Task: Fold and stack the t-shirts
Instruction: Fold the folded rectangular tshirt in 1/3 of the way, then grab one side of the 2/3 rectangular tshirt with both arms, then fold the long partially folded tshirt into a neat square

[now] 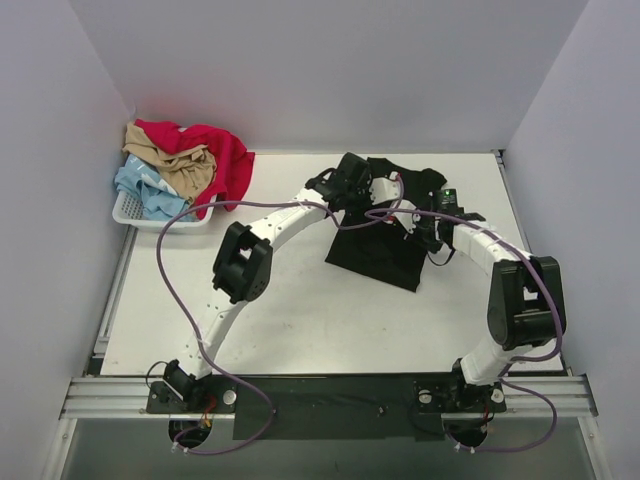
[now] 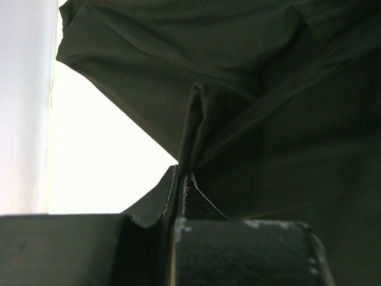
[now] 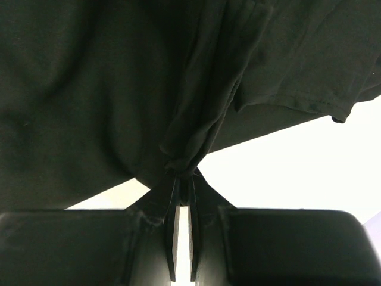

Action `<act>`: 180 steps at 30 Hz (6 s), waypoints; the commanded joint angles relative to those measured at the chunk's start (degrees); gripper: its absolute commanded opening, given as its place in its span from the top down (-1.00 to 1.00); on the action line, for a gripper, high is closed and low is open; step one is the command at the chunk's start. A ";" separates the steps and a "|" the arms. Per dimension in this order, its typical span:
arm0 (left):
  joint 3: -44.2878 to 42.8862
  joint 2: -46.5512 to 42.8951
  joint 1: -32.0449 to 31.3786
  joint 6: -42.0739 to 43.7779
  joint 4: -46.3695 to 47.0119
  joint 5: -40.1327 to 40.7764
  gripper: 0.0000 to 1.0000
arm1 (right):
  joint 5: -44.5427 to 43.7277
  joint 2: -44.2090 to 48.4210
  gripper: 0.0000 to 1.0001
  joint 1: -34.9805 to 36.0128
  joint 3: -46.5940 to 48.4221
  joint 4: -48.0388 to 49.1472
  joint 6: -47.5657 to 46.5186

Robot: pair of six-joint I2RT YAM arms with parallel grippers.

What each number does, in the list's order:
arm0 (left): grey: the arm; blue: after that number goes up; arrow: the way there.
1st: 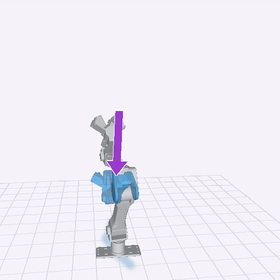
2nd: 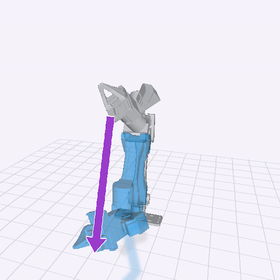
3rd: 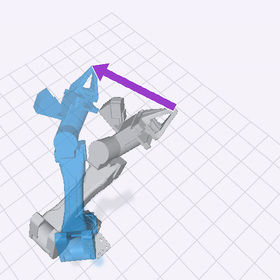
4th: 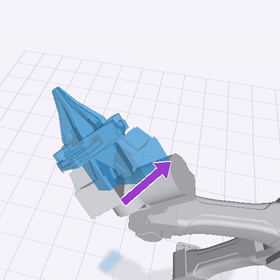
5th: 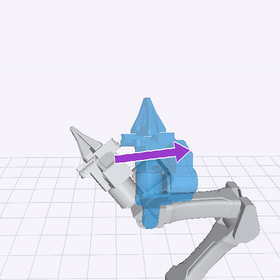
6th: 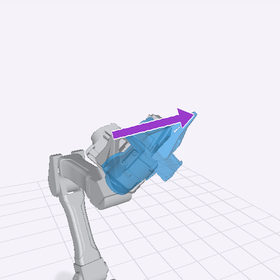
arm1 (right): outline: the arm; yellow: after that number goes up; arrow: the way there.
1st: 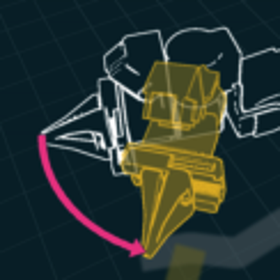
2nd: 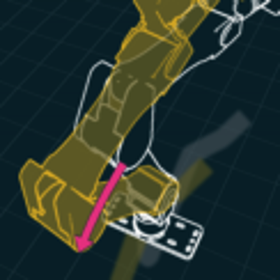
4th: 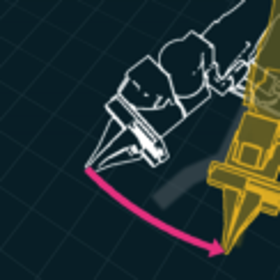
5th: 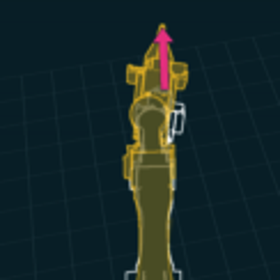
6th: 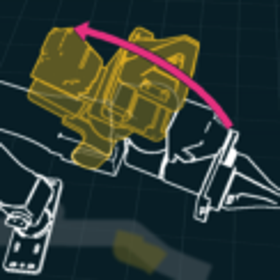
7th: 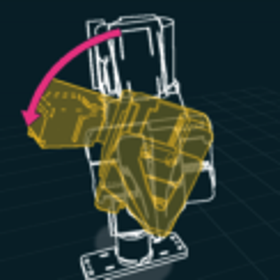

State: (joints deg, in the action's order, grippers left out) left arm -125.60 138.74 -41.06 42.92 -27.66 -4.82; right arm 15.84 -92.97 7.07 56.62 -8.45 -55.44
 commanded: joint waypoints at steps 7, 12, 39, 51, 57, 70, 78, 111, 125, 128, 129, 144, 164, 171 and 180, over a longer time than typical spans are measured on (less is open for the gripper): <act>-5.88 5.67 -0.51 4.46 -3.02 2.09 1.00 | -0.10 -1.43 1.00 -1.18 7.01 3.35 1.12; -7.37 7.16 -0.51 4.54 -3.19 2.71 1.00 | 0.07 -2.21 1.00 -1.18 8.07 3.70 1.91; 14.64 -14.95 3.62 11.62 -5.47 -15.11 -0.09 | 19.65 4.02 0.17 -12.52 10.10 4.42 27.49; 41.75 -22.90 -0.16 23.79 5.59 -13.03 -0.36 | 12.38 -7.57 -0.10 -4.17 11.75 -0.69 15.89; 45.00 -21.23 -0.69 25.64 10.15 -9.07 -0.27 | 6.06 -11.79 -0.01 -2.68 14.92 -3.77 13.60; 49.75 -22.63 -2.62 27.22 11.06 -5.73 1.00 | 2.79 -17.77 0.94 -5.04 23.18 -2.36 19.13; 54.85 -26.06 -4.91 24.77 8.06 -5.11 1.00 | 2.10 -21.02 0.66 -6.19 27.75 -5.00 21.59; 55.02 -29.05 -0.07 18.61 8.06 -18.47 -0.29 | 6.85 14.58 -0.08 13.41 -21.11 -5.18 -9.16; 52.74 -28.78 -0.16 15.71 5.34 -17.34 1.00 | -4.22 12.19 1.00 17.17 -19.89 -8.93 -7.32; 52.91 -31.06 -0.16 13.60 0.44 -17.41 1.00 | -4.76 15.18 1.00 20.52 -19.53 -11.76 -4.33; 53.35 -32.81 -0.16 12.81 -0.28 -18.29 1.00 | -4.59 17.10 1.00 22.27 -19.62 -13.42 -3.02; 63.46 -55.48 -4.37 10.08 -32.70 -20.06 1.00 | -5.02 34.17 1.00 49.77 -12.07 -40.48 17.62; 36.05 -54.65 0.54 2.26 -39.59 -14.43 1.00 | -1.87 41.82 1.00 37.25 0.33 -36.82 16.34; 25.26 -41.56 4.76 -0.11 -31.59 -11.44 1.00 | 3.93 33.66 1.00 22.05 1.12 -31.81 13.69; 10.04 -23.01 6.51 -3.71 -31.31 -6.35 1.00 | 8.06 19.77 1.00 10.78 4.99 -25.84 10.35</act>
State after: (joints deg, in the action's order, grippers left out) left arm -108.84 109.75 -36.56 41.87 -60.12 -16.82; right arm 21.39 -68.51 20.78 58.52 -34.96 -42.33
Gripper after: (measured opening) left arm 0.023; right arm 0.012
